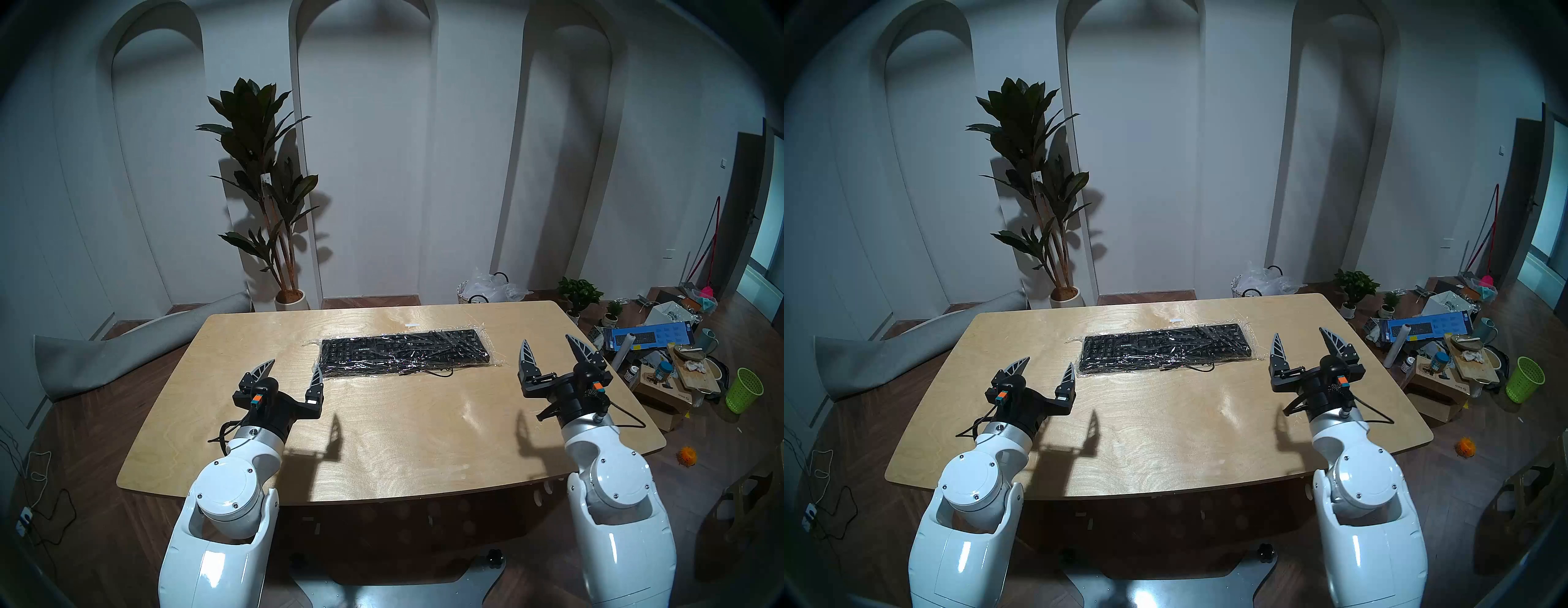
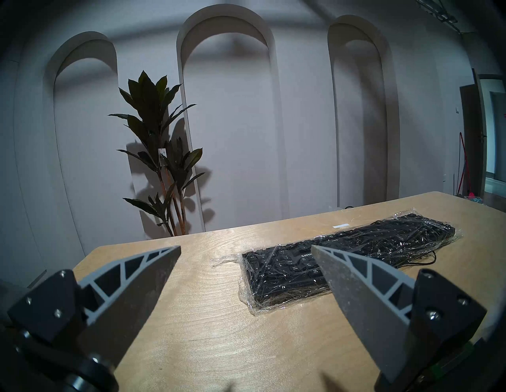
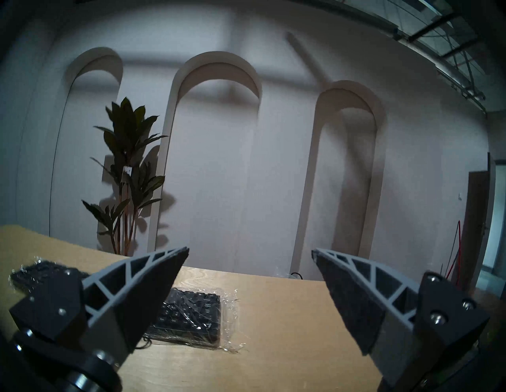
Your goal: Unwrap the new keyboard and set the wrapping aside
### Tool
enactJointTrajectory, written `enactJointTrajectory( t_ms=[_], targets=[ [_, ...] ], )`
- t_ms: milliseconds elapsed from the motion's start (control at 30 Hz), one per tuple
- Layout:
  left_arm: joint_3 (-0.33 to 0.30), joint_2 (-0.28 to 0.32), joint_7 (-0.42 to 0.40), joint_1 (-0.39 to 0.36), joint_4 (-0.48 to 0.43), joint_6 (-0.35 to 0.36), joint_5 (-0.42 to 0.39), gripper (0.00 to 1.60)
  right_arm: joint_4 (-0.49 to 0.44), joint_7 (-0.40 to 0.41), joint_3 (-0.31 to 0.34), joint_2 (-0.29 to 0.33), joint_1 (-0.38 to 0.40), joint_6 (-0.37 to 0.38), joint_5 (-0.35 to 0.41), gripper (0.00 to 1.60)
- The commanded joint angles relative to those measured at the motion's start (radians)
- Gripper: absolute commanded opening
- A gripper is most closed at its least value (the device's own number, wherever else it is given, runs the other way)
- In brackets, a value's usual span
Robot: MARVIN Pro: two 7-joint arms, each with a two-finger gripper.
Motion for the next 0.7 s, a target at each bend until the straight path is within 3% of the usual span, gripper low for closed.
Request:
enactJointTrajectory(
  t_ms=[0,267,667],
  targets=[
    [0.0,0.0,0.0,-0.006,-0.013,-0.004,0.0,1.6,0.043,0.073,0.144,0.112,0.11,0.047,-0.046,1.6],
    [0.0,0.0,0.0,-0.007,-0.012,-0.005,0.0,1.6,0.171,0.234,0.172,0.209,0.198,0.107,-0.12,1.6],
    [0.0,0.003,-0.001,-0.01,-0.008,-0.005,0.002,1.6,0.37,0.458,0.086,0.342,0.319,0.146,-0.151,1.6]
  ],
)
